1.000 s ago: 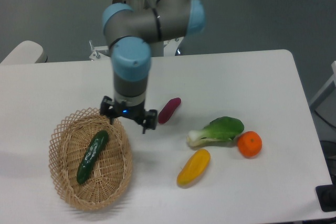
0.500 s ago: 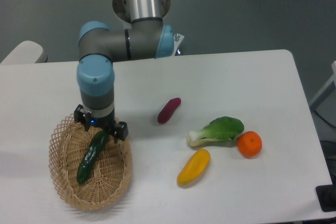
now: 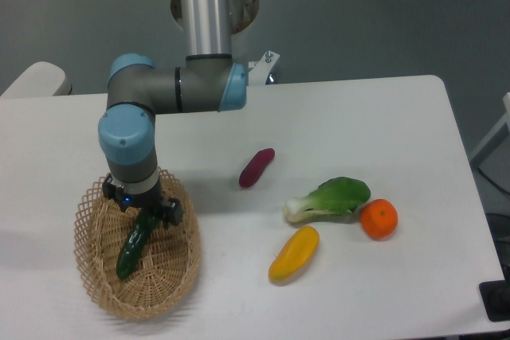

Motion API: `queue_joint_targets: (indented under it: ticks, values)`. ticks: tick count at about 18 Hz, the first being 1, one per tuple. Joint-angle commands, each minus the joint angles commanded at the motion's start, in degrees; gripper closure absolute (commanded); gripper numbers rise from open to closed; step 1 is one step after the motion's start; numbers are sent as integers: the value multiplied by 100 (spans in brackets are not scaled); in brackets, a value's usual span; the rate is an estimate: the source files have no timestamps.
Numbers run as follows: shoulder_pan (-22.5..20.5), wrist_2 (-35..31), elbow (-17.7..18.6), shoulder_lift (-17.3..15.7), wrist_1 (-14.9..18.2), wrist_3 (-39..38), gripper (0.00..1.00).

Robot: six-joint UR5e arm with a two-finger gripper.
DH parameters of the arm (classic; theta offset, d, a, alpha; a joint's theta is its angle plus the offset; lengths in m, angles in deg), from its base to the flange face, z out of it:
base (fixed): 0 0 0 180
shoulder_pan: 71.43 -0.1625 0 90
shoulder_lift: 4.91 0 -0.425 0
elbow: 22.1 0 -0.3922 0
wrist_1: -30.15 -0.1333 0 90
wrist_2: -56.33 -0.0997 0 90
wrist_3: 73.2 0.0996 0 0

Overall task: Pick up the cucumber from the basket
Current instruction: 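Lower the gripper onto the cucumber and close on it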

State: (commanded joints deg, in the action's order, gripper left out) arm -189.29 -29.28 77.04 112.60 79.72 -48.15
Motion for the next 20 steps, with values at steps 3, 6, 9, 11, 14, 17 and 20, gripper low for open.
queue_joint_targets:
  ticks: [3,6,9,11,14,17,20]
  values:
    - [52,-114,35,61,-17,0,0]
    - [88,-132,26,141,-18,9,0]
    - [88,-123,18,132,-9,9,12]
    - [88,-123,9,97,0,9,41]
    - [88,-123,-9,79,-9,53,66]
    - [79,-123,-35,79,-18,70,73]
    - [79,-123,-70,62,-17,97,76]
